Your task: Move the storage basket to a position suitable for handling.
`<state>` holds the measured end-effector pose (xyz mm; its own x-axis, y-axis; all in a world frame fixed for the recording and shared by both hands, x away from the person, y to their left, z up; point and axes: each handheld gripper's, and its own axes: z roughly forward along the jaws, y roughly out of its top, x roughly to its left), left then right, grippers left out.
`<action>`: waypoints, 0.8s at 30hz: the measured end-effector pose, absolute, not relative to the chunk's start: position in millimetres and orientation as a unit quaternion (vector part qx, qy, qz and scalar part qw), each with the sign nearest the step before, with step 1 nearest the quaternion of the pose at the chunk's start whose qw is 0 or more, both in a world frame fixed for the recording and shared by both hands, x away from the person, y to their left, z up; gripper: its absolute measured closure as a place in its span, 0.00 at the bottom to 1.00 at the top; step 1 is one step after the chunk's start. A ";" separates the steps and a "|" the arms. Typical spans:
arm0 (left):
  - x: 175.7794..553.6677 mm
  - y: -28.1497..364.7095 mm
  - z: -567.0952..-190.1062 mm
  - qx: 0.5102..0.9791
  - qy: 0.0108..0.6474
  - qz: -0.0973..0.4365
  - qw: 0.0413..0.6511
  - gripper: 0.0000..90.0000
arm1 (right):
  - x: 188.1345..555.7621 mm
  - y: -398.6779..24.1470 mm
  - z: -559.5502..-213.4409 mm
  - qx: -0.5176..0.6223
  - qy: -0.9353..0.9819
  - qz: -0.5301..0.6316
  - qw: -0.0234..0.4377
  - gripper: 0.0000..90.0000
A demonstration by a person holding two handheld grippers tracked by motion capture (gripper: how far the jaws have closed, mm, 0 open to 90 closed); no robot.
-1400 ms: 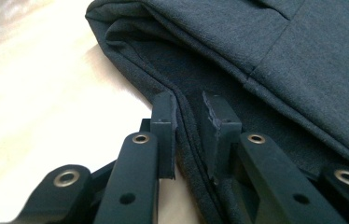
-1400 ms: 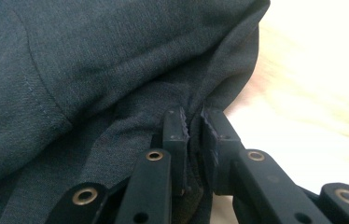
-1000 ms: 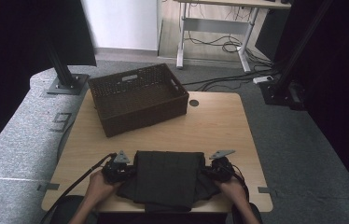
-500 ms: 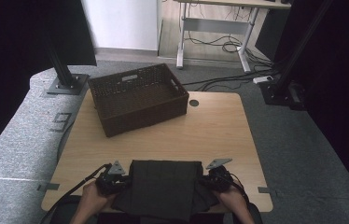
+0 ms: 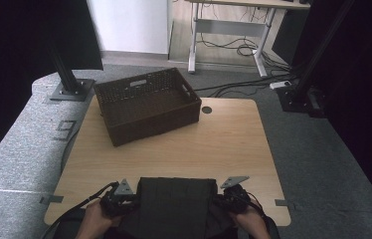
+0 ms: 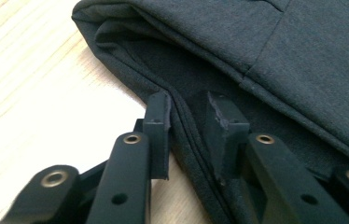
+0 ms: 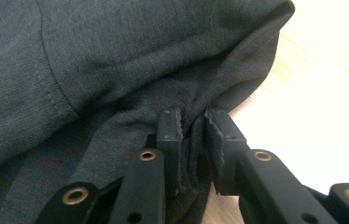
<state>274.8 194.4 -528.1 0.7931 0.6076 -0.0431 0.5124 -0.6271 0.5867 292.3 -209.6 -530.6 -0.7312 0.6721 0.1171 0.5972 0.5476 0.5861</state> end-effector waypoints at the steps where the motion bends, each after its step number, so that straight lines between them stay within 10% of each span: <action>1: 275.5 194.8 -527.8 0.899 0.310 0.081 0.298 0.73 | 293.1 -209.8 -530.3 0.363 0.877 0.309 0.060 0.80; 10: 295.4 207.2 -519.0 0.877 0.349 0.088 0.317 0.34 | 302.1 -225.2 -519.9 0.373 0.867 0.321 0.078 0.56; 24: 352.3 230.6 -492.1 0.849 0.395 0.133 0.325 0.11 | 337.2 -258.8 -517.1 0.437 0.824 0.318 0.169 0.15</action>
